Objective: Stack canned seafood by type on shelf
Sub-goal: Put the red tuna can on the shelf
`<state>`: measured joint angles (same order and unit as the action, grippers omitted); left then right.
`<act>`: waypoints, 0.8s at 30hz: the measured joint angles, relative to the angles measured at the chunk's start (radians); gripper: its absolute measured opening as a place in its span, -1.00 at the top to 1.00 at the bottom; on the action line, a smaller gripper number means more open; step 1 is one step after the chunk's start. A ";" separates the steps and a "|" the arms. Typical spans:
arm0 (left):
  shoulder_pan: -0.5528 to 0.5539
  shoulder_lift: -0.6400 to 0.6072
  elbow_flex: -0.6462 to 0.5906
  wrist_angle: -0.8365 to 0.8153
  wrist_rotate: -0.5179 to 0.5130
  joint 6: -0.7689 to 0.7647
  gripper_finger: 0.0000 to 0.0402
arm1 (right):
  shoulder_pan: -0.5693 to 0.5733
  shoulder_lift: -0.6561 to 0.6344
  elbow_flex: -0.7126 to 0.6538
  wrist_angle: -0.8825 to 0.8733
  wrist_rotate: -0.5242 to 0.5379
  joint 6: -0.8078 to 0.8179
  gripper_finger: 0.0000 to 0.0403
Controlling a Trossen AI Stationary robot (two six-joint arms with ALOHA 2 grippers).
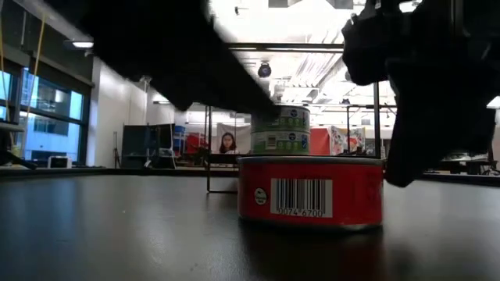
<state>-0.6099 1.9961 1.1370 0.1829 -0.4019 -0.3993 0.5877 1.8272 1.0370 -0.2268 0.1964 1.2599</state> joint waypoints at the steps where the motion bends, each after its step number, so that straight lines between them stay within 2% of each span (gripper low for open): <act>1: -0.005 0.000 0.004 0.010 -0.024 -0.001 1.00 | 0.000 0.002 0.000 -0.001 0.000 0.004 1.00; 6: -0.022 0.008 0.001 -0.010 -0.077 0.010 1.00 | 0.001 0.008 0.000 0.016 -0.007 0.023 1.00; 12: 0.015 0.005 -0.002 0.000 -0.125 0.007 1.00 | 0.001 0.008 0.000 0.074 -0.018 0.026 1.00; 15: 0.030 0.003 -0.051 0.092 -0.112 -0.040 1.00 | 0.001 0.008 0.000 0.090 -0.018 0.026 1.00; 20: 0.021 0.004 -0.163 0.333 -0.051 -0.104 1.00 | 0.001 0.008 0.000 0.088 -0.018 0.045 1.00; 24: 0.010 0.004 -0.176 0.336 -0.055 -0.095 1.00 | 0.001 0.008 0.000 0.089 -0.014 0.045 1.00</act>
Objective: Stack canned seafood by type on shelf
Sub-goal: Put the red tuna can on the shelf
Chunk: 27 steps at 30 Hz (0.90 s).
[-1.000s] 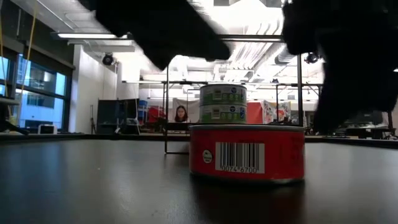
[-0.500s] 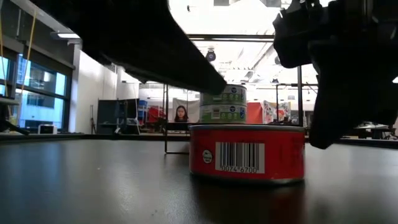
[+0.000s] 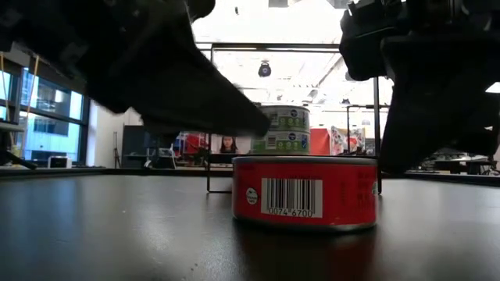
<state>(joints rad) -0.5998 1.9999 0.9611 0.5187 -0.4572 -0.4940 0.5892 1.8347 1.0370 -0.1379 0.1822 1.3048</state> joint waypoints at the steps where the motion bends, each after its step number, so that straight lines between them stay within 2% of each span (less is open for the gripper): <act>1: 0.000 0.000 -0.001 -0.012 0.000 -0.003 1.00 | 0.000 0.000 0.000 0.000 0.000 0.000 1.00; 8: 0.023 0.000 0.000 -0.070 0.000 0.006 1.00 | -0.015 0.000 0.000 -0.007 0.005 0.021 1.00; 12: 0.039 0.000 0.001 -0.085 0.042 0.036 1.00 | -0.034 0.006 0.000 -0.041 0.007 0.049 1.00; 27: 0.029 -0.008 0.003 -0.134 0.087 0.061 1.00 | -0.035 -0.034 0.004 0.066 0.008 0.050 1.00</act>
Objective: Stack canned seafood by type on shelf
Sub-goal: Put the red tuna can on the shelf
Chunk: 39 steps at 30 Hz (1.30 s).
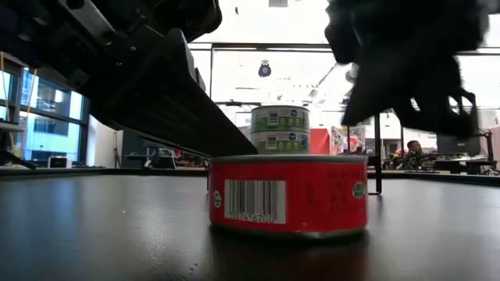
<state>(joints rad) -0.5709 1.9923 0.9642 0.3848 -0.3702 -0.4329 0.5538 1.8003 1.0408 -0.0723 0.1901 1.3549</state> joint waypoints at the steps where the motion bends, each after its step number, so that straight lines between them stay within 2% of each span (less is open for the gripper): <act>1: 0.000 0.000 0.000 -0.004 0.001 0.001 1.00 | -0.002 -0.008 0.003 0.012 0.001 -0.001 1.00; 9: -0.008 -0.010 0.000 -0.025 0.010 0.001 1.00 | -0.001 -0.024 0.003 0.062 -0.007 -0.020 1.00; 15: -0.011 -0.088 -0.006 -0.077 0.013 0.068 1.00 | 0.003 -0.024 0.002 -0.032 -0.028 -0.020 1.00; 18: -0.019 -0.137 -0.002 -0.104 0.010 0.068 1.00 | 0.003 -0.023 0.002 -0.044 -0.028 -0.020 1.00; 22: -0.050 -0.143 -0.009 -0.102 -0.031 0.051 1.00 | 0.003 -0.022 0.002 -0.081 -0.032 0.007 1.00; 27: -0.084 -0.131 -0.152 0.128 -0.100 -0.060 1.00 | 0.003 -0.007 -0.003 -0.137 -0.044 0.036 1.00; 30: -0.087 -0.139 -0.212 0.320 -0.140 -0.042 1.00 | 0.003 -0.006 -0.003 -0.134 -0.053 0.045 1.00; 39: -0.054 -0.132 -0.219 0.277 -0.108 0.058 1.00 | -0.006 0.042 -0.003 -0.099 -0.143 0.148 1.00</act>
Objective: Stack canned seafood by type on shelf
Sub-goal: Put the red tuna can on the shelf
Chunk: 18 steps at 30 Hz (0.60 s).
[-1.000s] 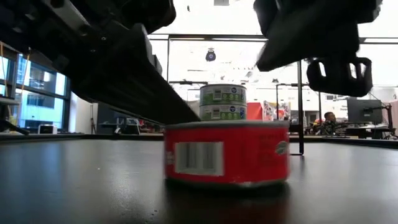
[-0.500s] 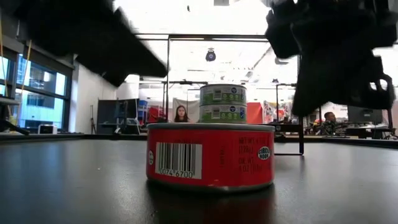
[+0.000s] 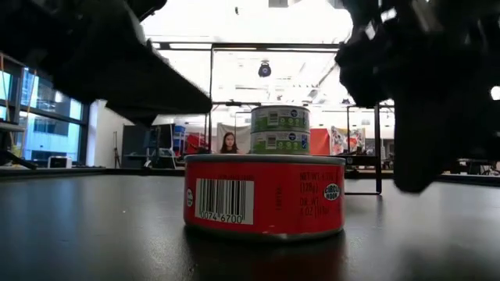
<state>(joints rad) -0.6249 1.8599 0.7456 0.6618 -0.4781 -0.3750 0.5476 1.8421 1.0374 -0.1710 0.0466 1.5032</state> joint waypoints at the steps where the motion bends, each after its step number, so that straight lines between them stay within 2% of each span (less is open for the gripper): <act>1: 0.002 0.000 0.000 -0.012 0.005 0.009 1.00 | 0.000 0.010 0.000 0.013 0.001 0.013 1.00; 6: -0.001 0.001 0.000 -0.014 0.051 0.028 1.00 | 0.000 0.038 0.000 0.108 0.002 0.044 1.00; 18: 0.001 0.001 0.000 -0.045 0.023 0.074 1.00 | 0.000 0.038 0.000 0.134 0.024 0.097 1.00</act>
<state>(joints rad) -0.6239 1.8606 0.7452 0.6172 -0.4552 -0.3007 0.5476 1.8797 1.0370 -0.0375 0.0708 1.6005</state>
